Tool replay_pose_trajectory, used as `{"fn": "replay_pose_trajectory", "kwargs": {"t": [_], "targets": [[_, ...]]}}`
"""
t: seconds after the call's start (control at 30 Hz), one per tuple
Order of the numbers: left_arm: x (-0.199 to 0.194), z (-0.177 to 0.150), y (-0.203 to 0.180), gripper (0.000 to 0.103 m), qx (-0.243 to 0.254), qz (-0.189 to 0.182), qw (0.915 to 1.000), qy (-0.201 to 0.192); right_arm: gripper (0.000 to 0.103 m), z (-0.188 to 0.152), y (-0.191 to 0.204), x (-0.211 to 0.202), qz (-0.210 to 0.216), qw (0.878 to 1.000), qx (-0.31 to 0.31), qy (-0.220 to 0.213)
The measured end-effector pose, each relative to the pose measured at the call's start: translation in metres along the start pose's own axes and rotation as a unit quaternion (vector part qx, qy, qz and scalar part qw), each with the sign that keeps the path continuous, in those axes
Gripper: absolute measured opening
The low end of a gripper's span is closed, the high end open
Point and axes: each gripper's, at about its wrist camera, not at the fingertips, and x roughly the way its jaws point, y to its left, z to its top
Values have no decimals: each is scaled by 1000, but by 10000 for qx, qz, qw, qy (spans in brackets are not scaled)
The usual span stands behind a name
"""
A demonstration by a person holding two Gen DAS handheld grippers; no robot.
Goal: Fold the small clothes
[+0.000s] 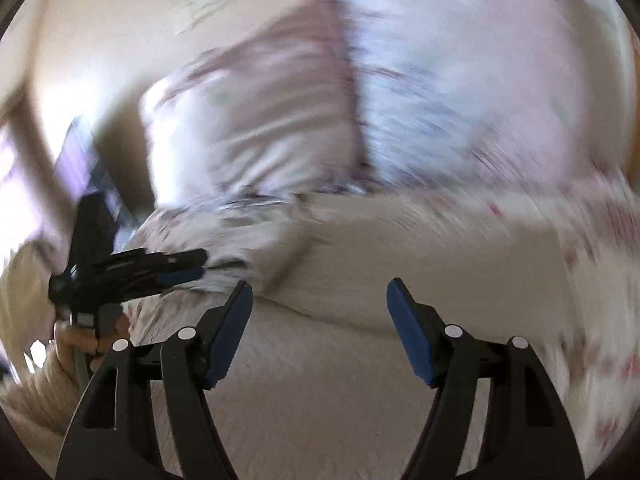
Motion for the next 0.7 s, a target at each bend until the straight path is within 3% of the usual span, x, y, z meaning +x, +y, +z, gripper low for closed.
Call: {"fn": "replay_pose_trajectory", "kwargs": {"t": [0.13,0.27,0.43,0.7], "targets": [[-15,-8,30,53,-587,-106,9982,-64,61,17,53,34,362,9913,-1262,123],[-28,-14,40,53,-568,269,9975,-324,48,24,87,81,472,9780,-1980,459],[-33,-17,51,53,-548,580,9960,-394,45,22,112,126,612,9600,-2556,963],[-30,-22,54,47,-333,890,9948,-372,45,-1,150,159,285,9228,-3678,1108]]}}
